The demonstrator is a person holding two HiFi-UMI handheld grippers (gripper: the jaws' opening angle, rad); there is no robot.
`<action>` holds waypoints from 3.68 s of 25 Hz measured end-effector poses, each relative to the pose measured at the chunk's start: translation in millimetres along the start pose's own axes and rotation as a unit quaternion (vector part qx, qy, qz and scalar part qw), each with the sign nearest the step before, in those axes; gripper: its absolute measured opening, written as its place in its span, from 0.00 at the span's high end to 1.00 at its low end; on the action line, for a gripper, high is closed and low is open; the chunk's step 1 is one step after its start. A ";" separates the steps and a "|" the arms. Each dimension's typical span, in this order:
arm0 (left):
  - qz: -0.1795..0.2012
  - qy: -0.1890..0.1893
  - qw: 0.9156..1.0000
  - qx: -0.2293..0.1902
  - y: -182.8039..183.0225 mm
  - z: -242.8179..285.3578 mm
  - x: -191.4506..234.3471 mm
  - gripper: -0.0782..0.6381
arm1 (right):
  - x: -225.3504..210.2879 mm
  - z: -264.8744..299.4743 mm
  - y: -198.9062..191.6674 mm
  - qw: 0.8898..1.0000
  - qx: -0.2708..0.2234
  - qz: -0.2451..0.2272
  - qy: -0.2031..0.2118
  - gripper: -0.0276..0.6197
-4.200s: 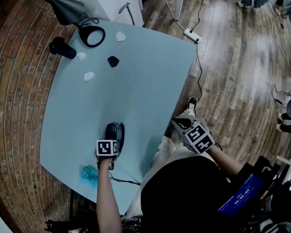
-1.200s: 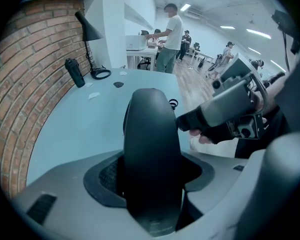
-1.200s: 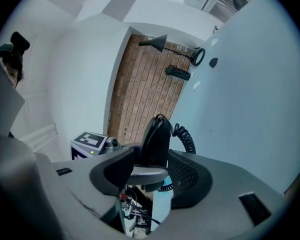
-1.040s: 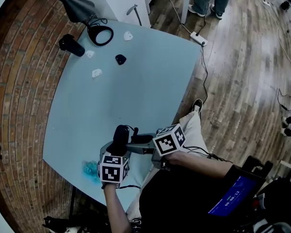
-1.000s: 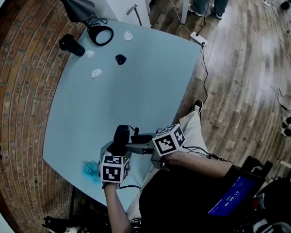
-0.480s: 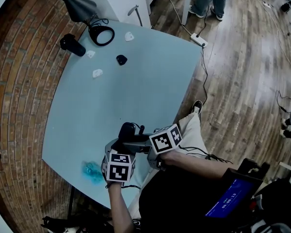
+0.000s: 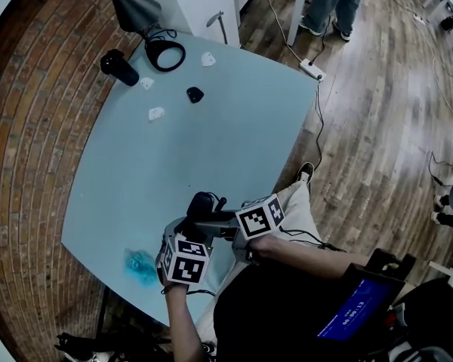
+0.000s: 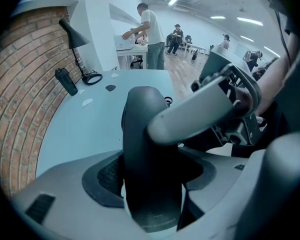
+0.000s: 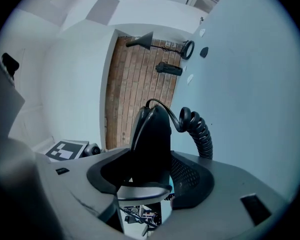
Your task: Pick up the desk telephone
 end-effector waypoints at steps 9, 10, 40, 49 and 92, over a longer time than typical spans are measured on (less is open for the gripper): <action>-0.023 0.020 0.998 -0.064 -5.3 -31.7 13.3 0.44 | 6.8 9.6 16.6 1.000 -0.002 0.014 0.004 0.55; -0.028 0.026 0.997 -0.073 -6.9 -32.7 14.6 0.44 | 3.9 9.7 18.2 1.000 -0.002 0.011 -0.002 0.55; -0.064 0.135 0.935 -0.323 -36.3 -80.9 36.8 0.58 | 24.0 -14.6 106.1 0.995 -0.090 0.043 0.000 0.55; -0.077 0.161 0.913 -0.366 -41.5 -95.2 40.4 0.78 | 60.3 -36.3 128.0 0.993 -0.114 0.040 0.021 0.55; -0.086 0.226 0.851 -0.467 -71.5 -118.0 44.4 0.81 | 98.7 -21.1 62.9 0.994 0.000 0.041 0.099 0.55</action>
Point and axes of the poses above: the fingertips, and each gripper's own axes: z forward along the fingers, x to its left, y out of its top, the point moved 1 cm from there along -z, backward along the fingers, and after that the axes turned 13 degrees about -y, right-handed, at the moved point
